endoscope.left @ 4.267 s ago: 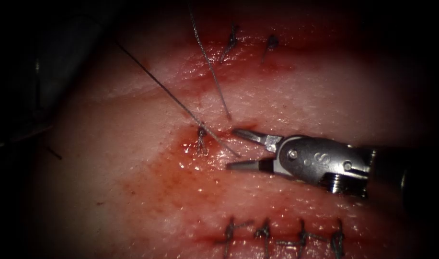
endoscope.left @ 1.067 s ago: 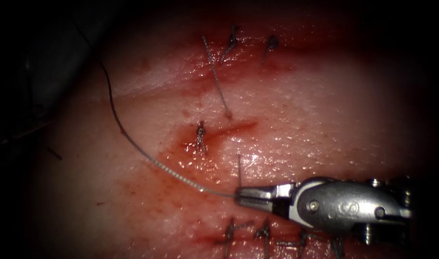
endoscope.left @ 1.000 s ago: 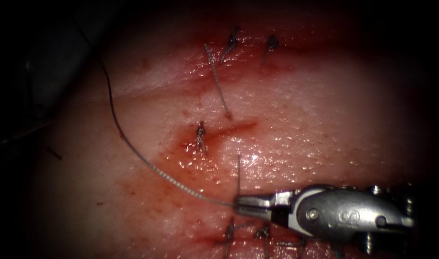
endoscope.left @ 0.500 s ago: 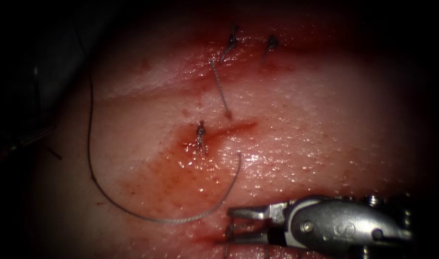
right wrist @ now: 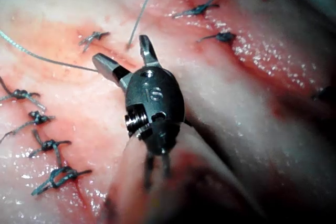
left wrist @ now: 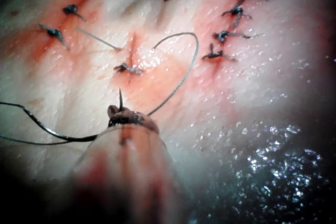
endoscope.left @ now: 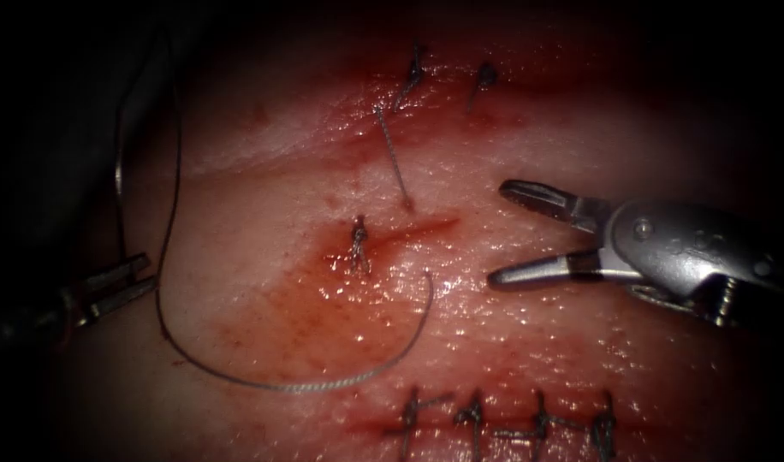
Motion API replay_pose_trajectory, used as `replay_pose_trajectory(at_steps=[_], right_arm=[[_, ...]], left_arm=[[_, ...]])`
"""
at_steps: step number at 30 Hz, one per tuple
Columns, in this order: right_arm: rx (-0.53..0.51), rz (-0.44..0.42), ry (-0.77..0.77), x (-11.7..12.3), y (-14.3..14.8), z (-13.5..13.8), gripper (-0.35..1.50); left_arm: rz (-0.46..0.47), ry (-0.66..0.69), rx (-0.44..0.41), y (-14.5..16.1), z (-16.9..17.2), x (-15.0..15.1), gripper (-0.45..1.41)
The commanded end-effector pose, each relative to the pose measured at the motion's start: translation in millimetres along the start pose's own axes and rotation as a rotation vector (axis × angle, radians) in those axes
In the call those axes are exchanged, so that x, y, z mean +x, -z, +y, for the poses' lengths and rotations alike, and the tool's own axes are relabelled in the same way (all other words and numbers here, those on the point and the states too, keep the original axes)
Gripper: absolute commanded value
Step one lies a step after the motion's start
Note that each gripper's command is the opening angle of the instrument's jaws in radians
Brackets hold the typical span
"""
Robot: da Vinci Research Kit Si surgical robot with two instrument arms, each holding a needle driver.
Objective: Wound Closure
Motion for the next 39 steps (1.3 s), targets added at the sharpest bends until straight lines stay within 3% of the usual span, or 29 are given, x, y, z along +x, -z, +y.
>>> replay_pose_trajectory(at_steps=[1, 3, 6, 10, 16, 18, 20, 21, 22, 23, 27, 32, 39], right_arm=[[-0.012, -0.002, -0.052, -0.1, -2.6, 0.5, 0.86], [-0.036, -0.010, -0.150, -0.3, -4.3, 1.3, 0.88], [-0.063, -0.045, -0.257, -0.7, -6.6, 1.9, 1.06], [-0.068, -0.103, -0.301, -1.5, -9.0, 2.3, 0.96], [-0.059, -0.096, -0.312, -1.9, -11.7, 2.4, 0.88], [-0.047, -0.094, -0.313, -1.9, -12.2, 2.2, 0.68], [-0.042, -0.093, -0.314, -1.8, -12.5, 2.1, 0.29], [-0.039, -0.093, -0.315, -1.7, -12.6, 2.0, 0.22], [-0.037, -0.093, -0.316, -1.5, -12.6, 1.9, -0.20], [-0.028, -0.093, -0.311, -1.4, -12.6, 1.8, -0.35], [-0.013, -0.071, -0.241, -0.7, -11.7, 1.4, -0.35], [0.019, 0.049, -0.211, 1.0, -9.6, 0.9, -0.35], [0.024, 0.099, -0.152, 2.6, -8.4, 0.4, -0.35]], left_arm=[[0.001, 0.003, -0.002, -0.4, 0.2, -0.1, -0.45], [0.003, 0.008, -0.007, 0.0, 0.0, -0.2, -0.45], [0.002, 0.009, -0.010, 0.2, -0.3, -0.3, -0.45], [0.002, 0.008, -0.008, 0.1, -0.2, -0.3, -0.45], [0.002, 0.008, -0.009, 0.1, -0.2, -0.4, -0.45], [0.003, 0.008, -0.009, 0.2, -0.2, -0.4, -0.45], [0.003, 0.007, -0.010, 0.2, -0.2, -0.5, -0.45], [0.003, 0.007, -0.010, 0.3, -0.2, -0.5, -0.45], [0.003, 0.007, -0.010, 0.3, -0.2, -0.5, -0.45], [0.003, 0.007, -0.010, 0.3, -0.2, -0.6, -0.45], [0.004, 0.012, -0.011, 0.3, -0.3, -0.7, -0.45], [0.004, 0.018, -0.010, -0.2, -0.6, -0.9, -0.45], [0.002, 0.018, -0.005, -0.6, -0.4, -1.0, -0.45]])
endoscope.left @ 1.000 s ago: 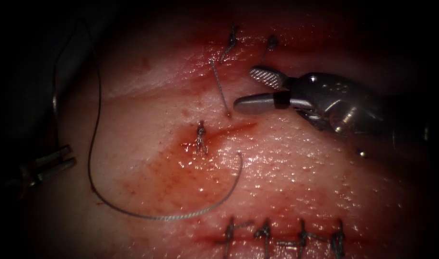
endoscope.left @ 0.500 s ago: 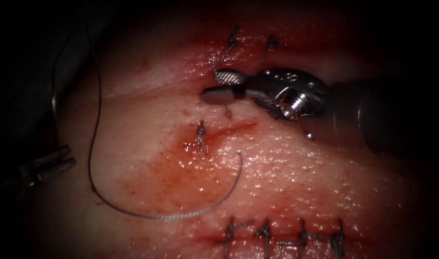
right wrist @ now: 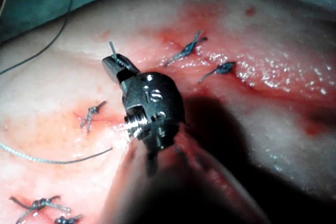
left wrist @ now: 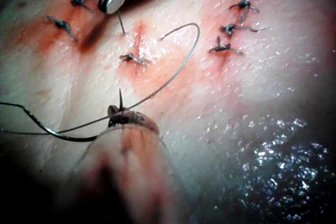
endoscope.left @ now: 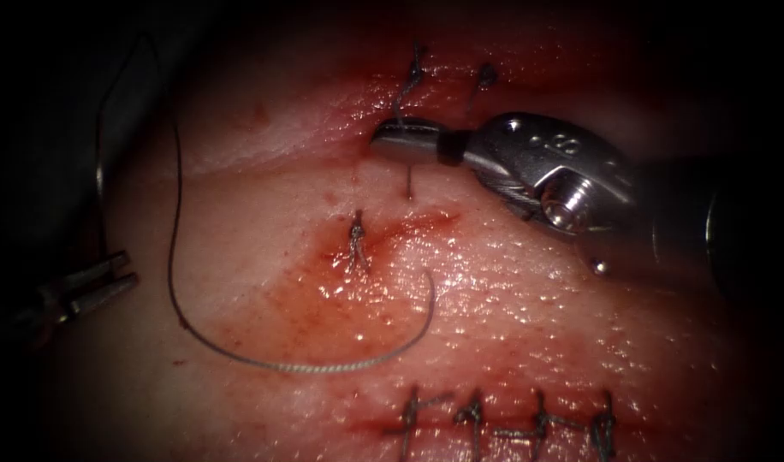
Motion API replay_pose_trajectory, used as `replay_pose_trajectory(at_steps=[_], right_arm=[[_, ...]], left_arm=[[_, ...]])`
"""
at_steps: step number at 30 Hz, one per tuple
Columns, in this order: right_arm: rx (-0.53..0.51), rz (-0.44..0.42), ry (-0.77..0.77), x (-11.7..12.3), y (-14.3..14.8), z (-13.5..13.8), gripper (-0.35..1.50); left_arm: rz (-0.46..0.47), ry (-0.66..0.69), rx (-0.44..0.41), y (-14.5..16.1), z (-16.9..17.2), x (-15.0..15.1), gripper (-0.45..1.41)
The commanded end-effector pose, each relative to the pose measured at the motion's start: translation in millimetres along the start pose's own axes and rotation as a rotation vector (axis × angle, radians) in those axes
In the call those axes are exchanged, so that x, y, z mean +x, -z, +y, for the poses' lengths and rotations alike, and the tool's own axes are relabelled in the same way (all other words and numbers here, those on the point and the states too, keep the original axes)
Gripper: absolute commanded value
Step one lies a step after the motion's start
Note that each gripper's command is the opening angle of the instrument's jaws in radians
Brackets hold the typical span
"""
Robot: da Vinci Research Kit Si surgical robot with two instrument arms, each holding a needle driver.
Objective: Wound Closure
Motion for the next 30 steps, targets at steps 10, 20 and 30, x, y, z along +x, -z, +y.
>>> replay_pose_trajectory(at_steps=[10, 20, 30], right_arm=[[0.052, 0.072, 0.015, -0.7, -0.9, 0.5, 0.14], [0.067, 0.099, 0.000, 0.5, 0.7, 1.4, 0.26], [0.069, 0.099, 0.001, 0.4, 0.8, 1.4, 0.15]], left_arm=[[0.005, 0.049, 0.016, -0.9, 1.5, -1.6, 0.20], [-0.054, 0.036, 0.126, -1.6, 1.2, -1.2, 1.23], [-0.001, -0.088, 0.229, -2.2, 0.1, 1.0, 1.13]])
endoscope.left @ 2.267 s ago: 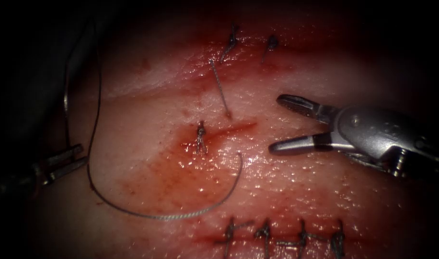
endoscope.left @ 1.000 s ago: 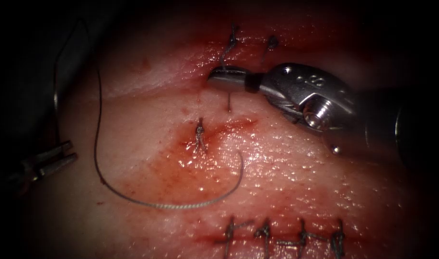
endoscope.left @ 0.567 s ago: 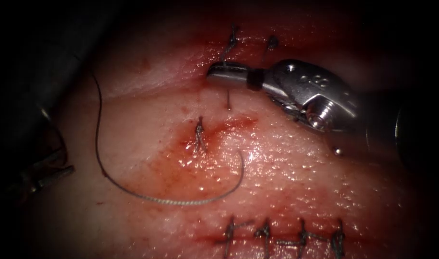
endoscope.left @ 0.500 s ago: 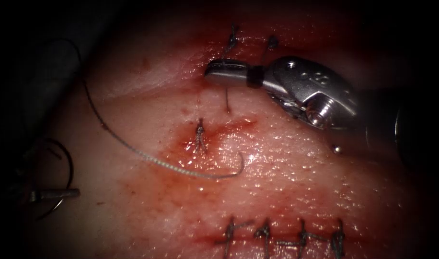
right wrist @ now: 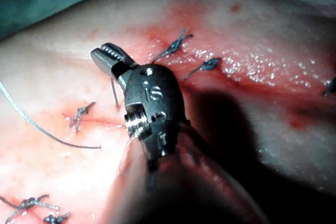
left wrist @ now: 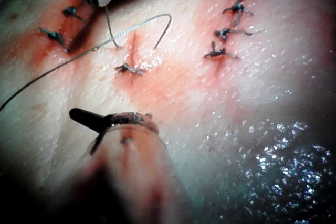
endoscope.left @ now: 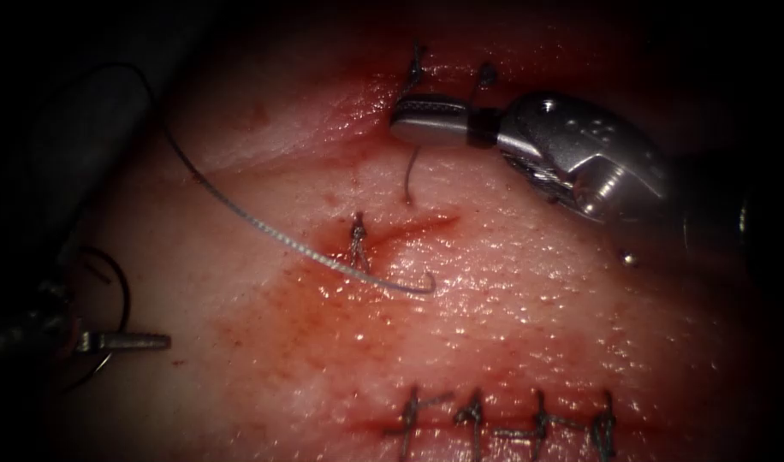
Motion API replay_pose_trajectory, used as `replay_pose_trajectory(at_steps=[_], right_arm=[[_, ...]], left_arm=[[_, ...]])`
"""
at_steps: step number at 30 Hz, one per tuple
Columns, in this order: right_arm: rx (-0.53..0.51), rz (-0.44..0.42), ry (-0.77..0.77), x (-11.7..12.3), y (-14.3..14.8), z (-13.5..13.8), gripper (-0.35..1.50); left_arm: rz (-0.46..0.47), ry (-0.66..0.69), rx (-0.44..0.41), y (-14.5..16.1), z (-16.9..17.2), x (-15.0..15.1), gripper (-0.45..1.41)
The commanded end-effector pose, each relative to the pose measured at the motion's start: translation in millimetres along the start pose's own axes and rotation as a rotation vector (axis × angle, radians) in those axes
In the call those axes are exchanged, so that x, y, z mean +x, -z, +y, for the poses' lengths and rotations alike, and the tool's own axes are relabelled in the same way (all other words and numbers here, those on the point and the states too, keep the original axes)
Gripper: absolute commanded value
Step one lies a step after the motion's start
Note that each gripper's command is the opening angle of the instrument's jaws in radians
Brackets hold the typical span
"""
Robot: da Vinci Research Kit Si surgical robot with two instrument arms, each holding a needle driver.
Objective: Wound Closure
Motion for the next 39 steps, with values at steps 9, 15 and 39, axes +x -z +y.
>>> replay_pose_trajectory(at_steps=[9, 15, 39], right_arm=[[0.000, -0.001, 0.006, -0.6, -0.4, 0.3, 0.15], [-0.010, -0.006, 0.014, -0.1, 0.5, 0.9, 0.15], [0.001, 0.040, 0.033, 3.5, 3.8, 1.7, 1.25]], left_arm=[[-0.024, -0.245, 0.217, -2.8, -3.8, 2.2, 0.96], [-0.031, -0.253, 0.246, -3.8, -6.3, 2.7, 0.72], [-0.096, -0.337, 0.131, -9.7, -7.9, 0.3, 0.47]])
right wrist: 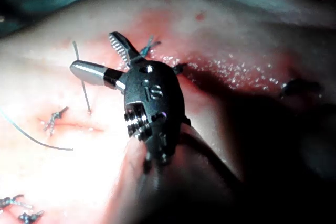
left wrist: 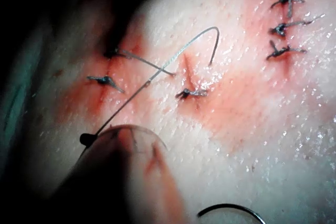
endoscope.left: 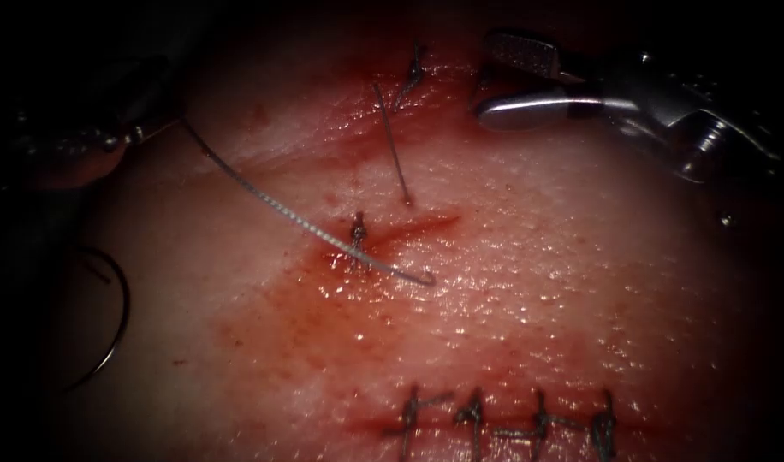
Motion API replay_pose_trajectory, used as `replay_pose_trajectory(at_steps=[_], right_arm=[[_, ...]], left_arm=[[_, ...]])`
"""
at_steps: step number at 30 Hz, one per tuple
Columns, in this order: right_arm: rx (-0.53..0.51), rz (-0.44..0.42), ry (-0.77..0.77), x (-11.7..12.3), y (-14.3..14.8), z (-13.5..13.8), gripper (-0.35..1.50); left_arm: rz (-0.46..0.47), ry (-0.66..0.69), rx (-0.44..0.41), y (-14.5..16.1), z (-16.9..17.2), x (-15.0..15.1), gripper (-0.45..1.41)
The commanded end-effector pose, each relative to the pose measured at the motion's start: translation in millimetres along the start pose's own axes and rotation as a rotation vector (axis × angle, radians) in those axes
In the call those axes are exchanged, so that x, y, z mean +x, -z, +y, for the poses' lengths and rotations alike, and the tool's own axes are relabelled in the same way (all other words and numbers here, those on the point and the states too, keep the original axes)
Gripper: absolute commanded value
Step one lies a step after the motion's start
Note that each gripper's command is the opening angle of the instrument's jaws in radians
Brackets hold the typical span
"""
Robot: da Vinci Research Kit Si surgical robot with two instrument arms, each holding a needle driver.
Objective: Wound Closure
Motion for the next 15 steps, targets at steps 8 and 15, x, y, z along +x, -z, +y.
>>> replay_pose_trajectory(at_steps=[8, 15], right_arm=[[0.001, 0.002, 0.004, -1.1, -1.1, 0.0, 1.20], [-0.003, 0.008, 0.008, -1.6, -1.5, -0.3, 1.18]], left_arm=[[-0.016, 0.002, -0.005, -1.4, -0.3, -0.6, 0.64], [-0.022, 0.011, 0.002, -2.1, -0.8, -1.5, 0.64]])
